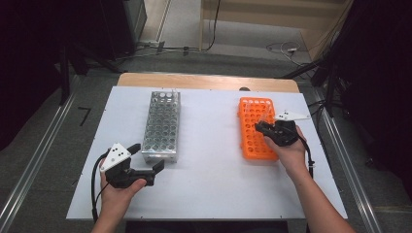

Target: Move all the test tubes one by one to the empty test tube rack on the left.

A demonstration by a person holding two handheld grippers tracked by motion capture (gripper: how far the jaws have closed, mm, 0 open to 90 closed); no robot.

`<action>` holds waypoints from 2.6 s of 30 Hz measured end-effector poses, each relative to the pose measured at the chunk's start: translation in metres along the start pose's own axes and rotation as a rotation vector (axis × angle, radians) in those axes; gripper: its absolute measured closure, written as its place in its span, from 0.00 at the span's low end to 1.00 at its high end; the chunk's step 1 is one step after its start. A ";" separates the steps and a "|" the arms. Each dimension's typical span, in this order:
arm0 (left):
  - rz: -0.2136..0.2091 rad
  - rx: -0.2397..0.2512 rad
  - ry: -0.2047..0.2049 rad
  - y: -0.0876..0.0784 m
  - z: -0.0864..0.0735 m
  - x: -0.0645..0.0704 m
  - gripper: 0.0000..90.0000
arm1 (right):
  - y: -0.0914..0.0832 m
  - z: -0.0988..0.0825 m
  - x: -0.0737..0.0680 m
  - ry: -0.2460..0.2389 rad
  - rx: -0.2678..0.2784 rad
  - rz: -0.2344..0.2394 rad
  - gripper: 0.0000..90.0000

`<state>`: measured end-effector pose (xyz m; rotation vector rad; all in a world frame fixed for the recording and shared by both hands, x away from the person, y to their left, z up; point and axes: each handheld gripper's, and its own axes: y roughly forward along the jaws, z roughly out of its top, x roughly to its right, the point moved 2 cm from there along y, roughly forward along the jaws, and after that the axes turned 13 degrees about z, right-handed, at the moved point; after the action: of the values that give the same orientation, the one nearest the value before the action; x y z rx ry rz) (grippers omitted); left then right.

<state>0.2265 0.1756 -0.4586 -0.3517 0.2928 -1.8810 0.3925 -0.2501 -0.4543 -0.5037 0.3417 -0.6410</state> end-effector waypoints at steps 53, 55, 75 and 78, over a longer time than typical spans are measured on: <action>-0.106 0.000 0.056 0.011 0.017 0.050 0.00 | -0.004 -0.027 -0.144 -0.113 -0.002 0.320 0.82; -0.114 -0.004 0.066 0.012 0.018 0.054 0.00 | -0.001 -0.027 -0.146 -0.108 -0.003 0.322 0.82; -0.306 0.004 0.103 0.014 0.024 0.093 0.25 | 0.022 -0.025 -0.181 -0.159 -0.054 0.372 0.83; -0.339 0.015 0.112 0.014 0.023 0.098 0.39 | 0.024 -0.024 -0.187 -0.175 -0.068 0.374 0.83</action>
<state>0.2171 0.0776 -0.4325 -0.3000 0.3079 -2.2398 0.2521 -0.1214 -0.4599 -0.5393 0.2828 -0.2212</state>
